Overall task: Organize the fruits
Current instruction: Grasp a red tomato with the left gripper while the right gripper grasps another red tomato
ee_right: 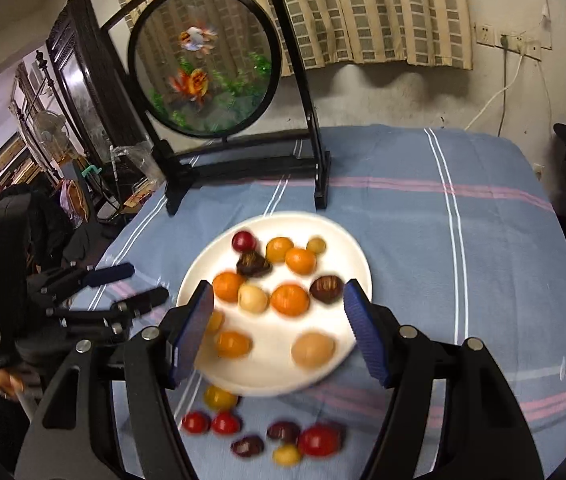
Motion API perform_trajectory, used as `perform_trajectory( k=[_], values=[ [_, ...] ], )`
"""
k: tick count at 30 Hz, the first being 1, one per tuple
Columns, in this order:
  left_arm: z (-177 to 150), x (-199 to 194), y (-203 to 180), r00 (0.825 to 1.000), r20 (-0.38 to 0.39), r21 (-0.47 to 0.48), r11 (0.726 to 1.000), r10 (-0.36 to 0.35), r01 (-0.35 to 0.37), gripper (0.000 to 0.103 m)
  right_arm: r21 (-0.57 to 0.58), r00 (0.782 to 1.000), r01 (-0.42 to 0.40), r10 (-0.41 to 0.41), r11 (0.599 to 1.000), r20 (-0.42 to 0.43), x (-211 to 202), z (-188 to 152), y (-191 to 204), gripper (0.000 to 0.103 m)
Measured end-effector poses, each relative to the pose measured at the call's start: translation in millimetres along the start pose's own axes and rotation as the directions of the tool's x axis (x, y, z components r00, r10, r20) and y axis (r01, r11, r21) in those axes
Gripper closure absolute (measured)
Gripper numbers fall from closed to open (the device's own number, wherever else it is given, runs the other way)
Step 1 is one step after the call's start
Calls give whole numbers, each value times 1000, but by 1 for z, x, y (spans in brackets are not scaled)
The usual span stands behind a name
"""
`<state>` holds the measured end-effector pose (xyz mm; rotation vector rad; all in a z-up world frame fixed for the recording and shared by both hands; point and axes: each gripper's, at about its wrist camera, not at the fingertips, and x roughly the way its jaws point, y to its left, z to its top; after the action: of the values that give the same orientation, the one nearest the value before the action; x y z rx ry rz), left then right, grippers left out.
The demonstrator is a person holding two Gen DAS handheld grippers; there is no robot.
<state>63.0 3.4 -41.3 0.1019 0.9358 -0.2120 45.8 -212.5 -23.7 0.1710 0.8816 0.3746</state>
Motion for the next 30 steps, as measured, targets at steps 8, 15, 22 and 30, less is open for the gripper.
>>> perform_trajectory(
  k=[8, 15, 22, 30],
  values=[
    [-107, 12, -25, 991, -117, 132, 988, -63, 78, 37, 107, 988, 25, -8, 994, -154, -9, -104, -13, 35],
    [-132, 36, -34, 984, -160, 129, 986, -83, 104, 37, 118, 973, 37, -9, 992, -231, -2, -142, -7, 35],
    [-122, 54, -45, 982, -172, 156, 982, -83, 110, 45, 74, 969, 10, 8, 997, -246, 6, -143, 9, 35],
    [-127, 56, -38, 970, -207, 130, 979, -126, 155, 72, -52, 967, -14, 0, 999, -254, 27, -126, 37, 35]
  ],
)
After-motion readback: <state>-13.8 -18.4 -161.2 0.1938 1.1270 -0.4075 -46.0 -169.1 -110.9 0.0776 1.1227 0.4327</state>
